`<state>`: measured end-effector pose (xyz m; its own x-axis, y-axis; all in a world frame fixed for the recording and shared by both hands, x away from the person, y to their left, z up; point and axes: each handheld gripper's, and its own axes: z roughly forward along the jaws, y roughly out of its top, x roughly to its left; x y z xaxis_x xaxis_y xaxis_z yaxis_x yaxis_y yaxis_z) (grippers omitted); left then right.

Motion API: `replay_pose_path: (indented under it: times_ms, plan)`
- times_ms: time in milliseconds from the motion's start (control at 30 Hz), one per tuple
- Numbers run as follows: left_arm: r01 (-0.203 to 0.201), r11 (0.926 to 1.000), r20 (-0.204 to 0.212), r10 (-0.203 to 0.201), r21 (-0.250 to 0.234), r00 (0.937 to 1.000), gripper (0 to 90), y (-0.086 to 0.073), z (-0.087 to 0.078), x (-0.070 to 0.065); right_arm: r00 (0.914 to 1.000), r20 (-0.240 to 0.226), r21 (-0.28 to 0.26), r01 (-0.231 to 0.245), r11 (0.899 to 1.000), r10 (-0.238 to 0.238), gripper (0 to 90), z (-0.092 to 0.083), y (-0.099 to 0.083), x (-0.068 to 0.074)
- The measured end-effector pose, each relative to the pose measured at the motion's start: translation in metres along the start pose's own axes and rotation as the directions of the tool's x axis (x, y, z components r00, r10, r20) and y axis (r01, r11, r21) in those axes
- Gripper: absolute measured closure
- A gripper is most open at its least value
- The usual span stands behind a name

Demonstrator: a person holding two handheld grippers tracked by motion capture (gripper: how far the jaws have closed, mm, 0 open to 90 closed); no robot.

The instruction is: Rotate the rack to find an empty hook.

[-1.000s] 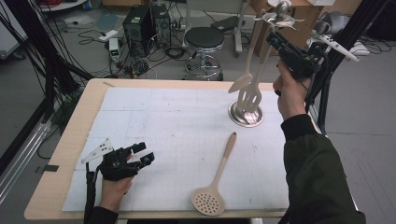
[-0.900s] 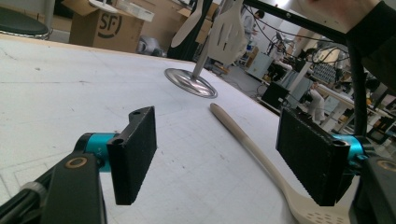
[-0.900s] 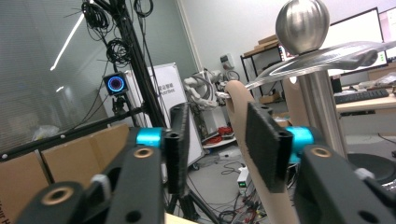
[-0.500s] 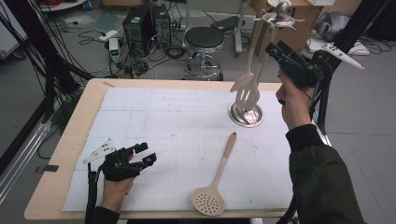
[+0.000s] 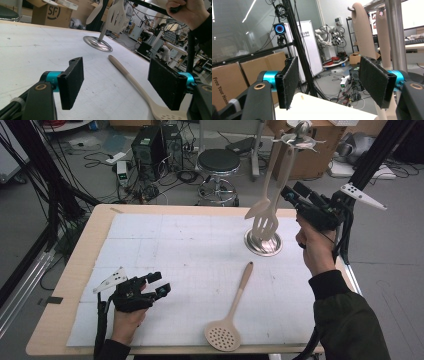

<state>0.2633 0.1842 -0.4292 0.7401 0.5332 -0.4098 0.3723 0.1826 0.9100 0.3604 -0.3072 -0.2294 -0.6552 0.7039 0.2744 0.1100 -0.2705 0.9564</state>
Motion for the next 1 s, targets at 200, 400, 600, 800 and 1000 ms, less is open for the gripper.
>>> replay_pose_path:
  times_ms: [200, 400, 600, 800, 1000]
  plan:
    - [-0.001, 1.0000, 0.003, 0.001, -0.003, 1.0000, 29.4, 0.000, 0.000, -0.001, 1.0000, -0.003, 0.007, -0.002, 1.000, 0.002, 31.6, -0.006, -0.007, 0.004]
    - [-0.006, 1.0000, 0.007, 0.006, -0.002, 1.0000, 29.4, 0.001, 0.001, -0.002, 0.9999, 0.008, 0.013, -0.014, 1.000, 0.014, 31.5, -0.017, -0.017, 0.006]
    - [-0.009, 1.0000, 0.013, 0.009, -0.001, 0.9999, 29.4, 0.001, 0.003, -0.003, 0.9998, 0.011, 0.031, -0.014, 0.999, 0.014, 31.6, -0.027, -0.026, 0.006]
    - [-0.015, 0.9999, 0.011, 0.014, 0.003, 0.9998, 29.4, 0.001, 0.003, -0.004, 0.9997, 0.009, 0.042, -0.021, 0.999, 0.021, 31.4, -0.035, -0.035, 0.008]
    - [-0.010, 0.9999, 0.011, 0.010, -0.005, 0.9999, 29.4, 0.001, 0.002, -0.005, 0.9992, -0.008, 0.081, -0.038, 0.996, 0.038, 31.4, -0.041, -0.053, 0.014]
